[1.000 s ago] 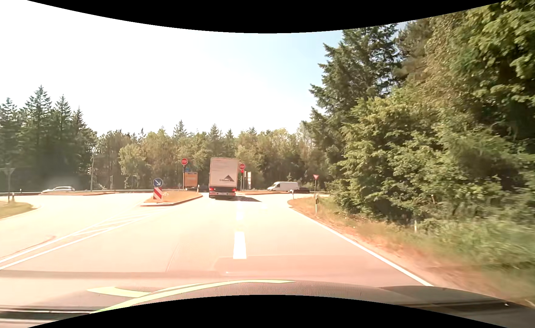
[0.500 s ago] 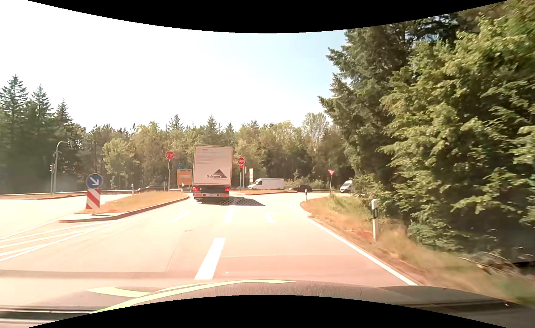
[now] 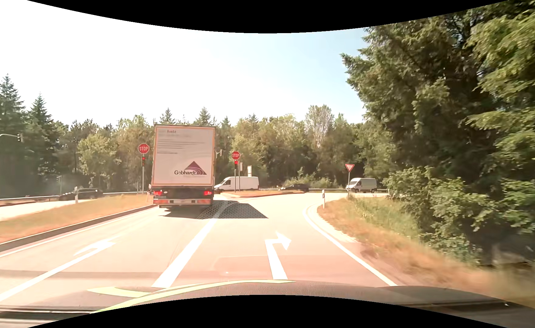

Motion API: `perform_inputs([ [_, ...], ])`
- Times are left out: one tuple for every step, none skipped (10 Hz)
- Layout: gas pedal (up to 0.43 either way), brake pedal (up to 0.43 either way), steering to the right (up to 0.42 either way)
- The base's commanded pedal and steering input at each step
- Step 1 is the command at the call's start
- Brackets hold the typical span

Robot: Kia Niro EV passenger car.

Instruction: Follow the waypoints while adhering to traffic rules and regulations

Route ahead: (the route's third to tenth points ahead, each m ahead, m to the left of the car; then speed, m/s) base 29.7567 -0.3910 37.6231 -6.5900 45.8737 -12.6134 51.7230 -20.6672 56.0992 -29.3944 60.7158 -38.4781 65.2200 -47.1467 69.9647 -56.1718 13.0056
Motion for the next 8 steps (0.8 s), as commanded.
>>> perform_inputs([
  [0.000, 0.220, 0.008],
  [0.000, 0.220, 0.017],
  [0.000, 0.220, 0.025],
  [0.000, 0.220, 0.032],
  [0.000, 0.220, 0.039],
  [0.000, 0.213, 0.048],
  [0.000, 0.213, 0.056],
  [0.000, 0.213, 0.069],
])
